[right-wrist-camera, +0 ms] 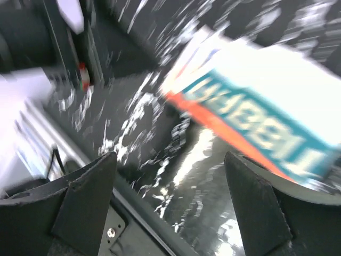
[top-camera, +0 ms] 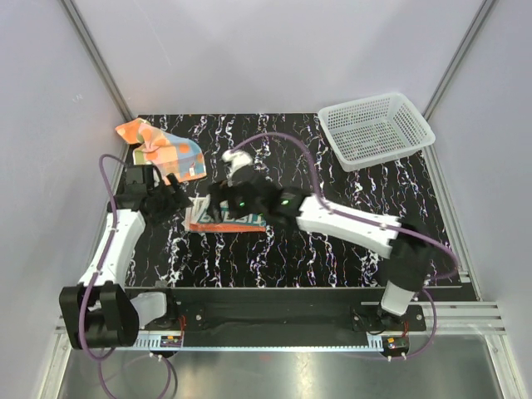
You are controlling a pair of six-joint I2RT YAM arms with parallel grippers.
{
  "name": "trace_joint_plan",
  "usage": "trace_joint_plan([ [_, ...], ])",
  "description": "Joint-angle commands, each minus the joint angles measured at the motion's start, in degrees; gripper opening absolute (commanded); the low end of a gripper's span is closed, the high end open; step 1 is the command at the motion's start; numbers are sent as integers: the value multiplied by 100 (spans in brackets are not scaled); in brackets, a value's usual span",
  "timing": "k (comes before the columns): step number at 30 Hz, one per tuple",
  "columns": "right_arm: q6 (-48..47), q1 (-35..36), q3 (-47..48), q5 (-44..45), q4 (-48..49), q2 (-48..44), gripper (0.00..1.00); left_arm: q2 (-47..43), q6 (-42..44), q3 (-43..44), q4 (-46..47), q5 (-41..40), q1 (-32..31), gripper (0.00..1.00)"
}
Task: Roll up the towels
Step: Fold the towel
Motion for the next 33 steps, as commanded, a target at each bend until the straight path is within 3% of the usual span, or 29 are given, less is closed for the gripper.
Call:
trace_joint_plan([
  [1,548,-711,-602,559,-255,-735,88,489,43,615,602,440,-381,82],
  [3,707,-958,-1094,367,-247,-919,86,1086,175,914,506,309,-775,82],
  [6,831,-1223,-1473,-134,60,-816,80,2025,123,1633,435,256,-882,77],
  [14,954,-1223,-894,-487,-343,415,74,3336,157,2356,216,-69,-961,75],
  [28,1306,-1240,-1095,-514,-291,1013,69,4278,140,2734,312,-210,-1207,71],
  [33,1350,-1293,-1174,-628,-185,1075,64,4410,140,2761,313,-210,-1269,60],
])
